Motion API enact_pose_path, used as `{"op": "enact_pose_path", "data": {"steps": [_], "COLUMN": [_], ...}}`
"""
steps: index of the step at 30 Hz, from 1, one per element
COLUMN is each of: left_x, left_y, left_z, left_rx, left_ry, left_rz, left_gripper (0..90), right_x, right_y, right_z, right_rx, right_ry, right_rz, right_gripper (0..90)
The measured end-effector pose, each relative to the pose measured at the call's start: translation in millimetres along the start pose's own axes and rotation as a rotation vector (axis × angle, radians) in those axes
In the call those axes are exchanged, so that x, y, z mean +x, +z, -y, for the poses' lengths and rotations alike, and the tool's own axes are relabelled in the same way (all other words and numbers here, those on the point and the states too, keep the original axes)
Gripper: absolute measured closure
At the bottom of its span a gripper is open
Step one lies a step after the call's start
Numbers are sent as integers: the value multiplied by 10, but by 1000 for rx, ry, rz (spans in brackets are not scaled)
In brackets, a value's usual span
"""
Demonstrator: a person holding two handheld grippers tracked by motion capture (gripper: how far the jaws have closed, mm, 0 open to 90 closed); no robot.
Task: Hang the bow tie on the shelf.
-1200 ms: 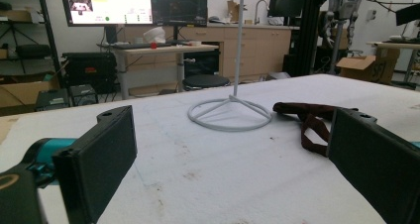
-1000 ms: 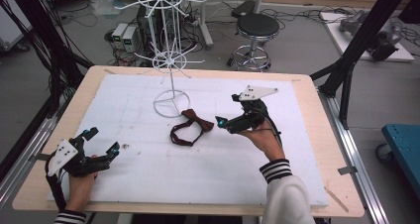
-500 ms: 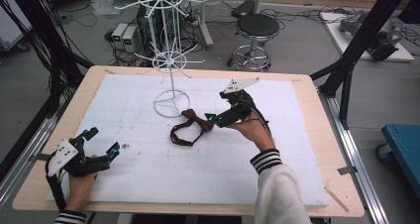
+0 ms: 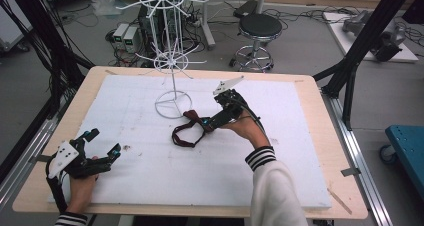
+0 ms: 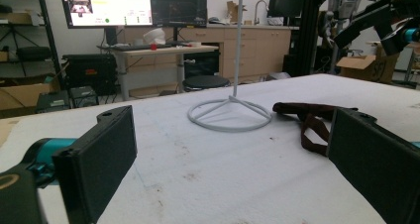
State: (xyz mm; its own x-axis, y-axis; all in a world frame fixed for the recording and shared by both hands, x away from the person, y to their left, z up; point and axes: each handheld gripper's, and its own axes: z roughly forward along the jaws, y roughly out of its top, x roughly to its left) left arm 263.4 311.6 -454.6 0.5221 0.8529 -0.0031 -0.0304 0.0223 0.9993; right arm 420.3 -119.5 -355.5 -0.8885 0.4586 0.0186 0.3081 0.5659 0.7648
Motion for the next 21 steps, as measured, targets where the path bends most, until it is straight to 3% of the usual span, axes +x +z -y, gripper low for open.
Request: {"op": "enact_pose_path", "data": {"steps": [12, 15, 21], "left_x": [-3, 0, 1], "left_y": [-1, -2, -4], "left_z": [0, 0, -1], "left_rx": [0, 1, 2], "left_ry": [-1, -1, -2], "left_rz": [1, 0, 1], "left_gripper": [57, 57, 57], "right_x": [-71, -91, -106], "right_y": [242, 331, 431], "right_z": [-4, 7, 17], "right_rx": [29, 35, 50], "right_ry": [33, 65, 66], "right_rz": [32, 28, 22], "right_gripper": [7, 7, 10]}}
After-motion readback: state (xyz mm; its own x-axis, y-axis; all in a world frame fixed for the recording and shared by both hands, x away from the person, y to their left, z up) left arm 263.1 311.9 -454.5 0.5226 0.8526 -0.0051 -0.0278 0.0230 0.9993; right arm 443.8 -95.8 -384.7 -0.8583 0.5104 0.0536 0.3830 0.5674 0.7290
